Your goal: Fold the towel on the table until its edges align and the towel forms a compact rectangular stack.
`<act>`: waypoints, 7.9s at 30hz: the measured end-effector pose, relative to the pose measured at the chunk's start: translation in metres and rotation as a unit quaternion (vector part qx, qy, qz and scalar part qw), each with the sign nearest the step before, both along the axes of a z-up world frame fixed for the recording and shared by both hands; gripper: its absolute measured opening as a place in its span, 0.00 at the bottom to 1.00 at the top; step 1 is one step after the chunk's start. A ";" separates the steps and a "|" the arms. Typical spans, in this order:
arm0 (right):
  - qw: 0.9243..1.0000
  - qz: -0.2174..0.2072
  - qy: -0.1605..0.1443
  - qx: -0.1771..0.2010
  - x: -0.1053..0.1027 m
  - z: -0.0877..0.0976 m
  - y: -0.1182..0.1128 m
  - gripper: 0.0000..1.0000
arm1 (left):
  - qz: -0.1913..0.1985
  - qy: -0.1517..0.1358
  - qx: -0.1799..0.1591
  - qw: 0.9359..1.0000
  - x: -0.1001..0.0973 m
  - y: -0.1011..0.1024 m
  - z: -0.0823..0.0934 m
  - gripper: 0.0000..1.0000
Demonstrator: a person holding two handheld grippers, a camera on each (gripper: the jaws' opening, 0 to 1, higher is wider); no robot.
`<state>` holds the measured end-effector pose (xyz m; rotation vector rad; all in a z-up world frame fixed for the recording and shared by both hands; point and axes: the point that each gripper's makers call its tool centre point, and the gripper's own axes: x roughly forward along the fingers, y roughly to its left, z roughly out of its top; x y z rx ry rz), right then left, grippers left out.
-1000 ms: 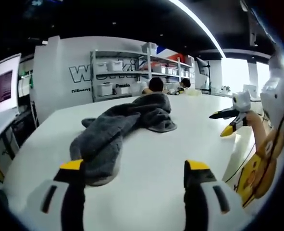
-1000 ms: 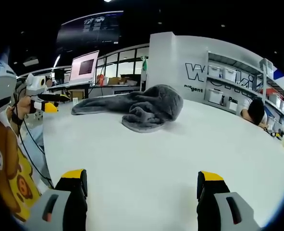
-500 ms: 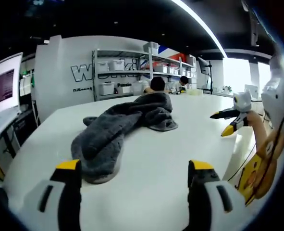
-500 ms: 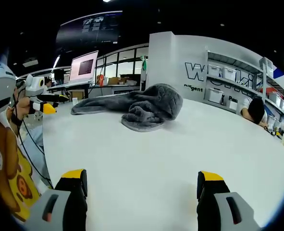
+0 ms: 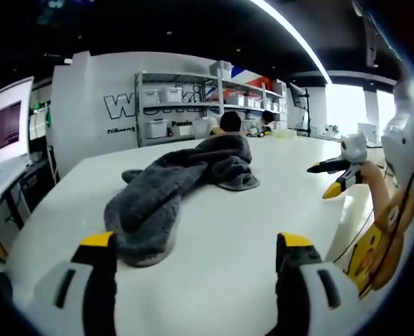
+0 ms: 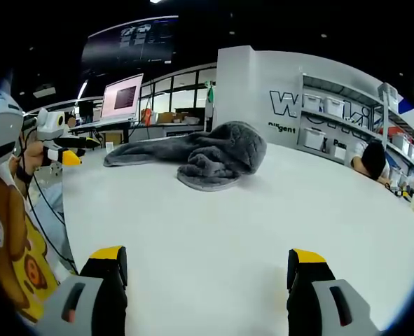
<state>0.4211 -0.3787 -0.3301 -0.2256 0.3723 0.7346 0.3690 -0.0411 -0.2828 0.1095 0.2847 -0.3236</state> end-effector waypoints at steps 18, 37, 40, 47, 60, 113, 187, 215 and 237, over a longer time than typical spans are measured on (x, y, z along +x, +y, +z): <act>0.995 0.080 0.003 -0.058 0.020 0.004 0.000 0.97 | -0.005 -0.009 -0.004 1.000 -0.001 0.003 0.005 0.99; 0.936 0.328 -0.123 0.031 0.101 0.095 0.023 0.99 | -0.028 -0.011 -0.005 1.000 0.001 -0.002 0.006 0.99; 0.925 0.354 -0.135 0.015 0.115 0.099 0.027 0.96 | -0.026 -0.010 -0.006 1.000 0.000 -0.001 0.007 0.99; 0.911 0.378 -0.163 -0.029 0.152 0.105 0.041 0.90 | -0.020 -0.010 -0.003 1.000 -0.001 0.000 0.009 0.99; 0.874 0.411 -0.178 -0.190 0.211 0.064 0.060 0.69 | -0.017 -0.006 -0.001 1.000 0.002 -0.003 0.009 0.99; 0.862 0.418 -0.225 -0.175 0.198 0.122 0.061 0.01 | -0.028 -0.008 -0.013 1.000 0.001 -0.007 0.006 0.99; 0.762 0.544 -0.273 -0.221 0.081 0.117 0.192 0.01 | -0.023 -0.011 -0.027 0.999 -0.011 -0.001 -0.001 0.98; 0.761 0.558 -0.252 -0.214 0.072 0.108 0.203 0.05 | -0.027 -0.009 -0.028 0.999 -0.012 -0.004 -0.004 0.97; 0.815 0.504 -0.240 -0.154 0.077 0.134 0.162 0.42 | -0.029 -0.008 -0.032 0.999 -0.010 -0.003 -0.006 0.98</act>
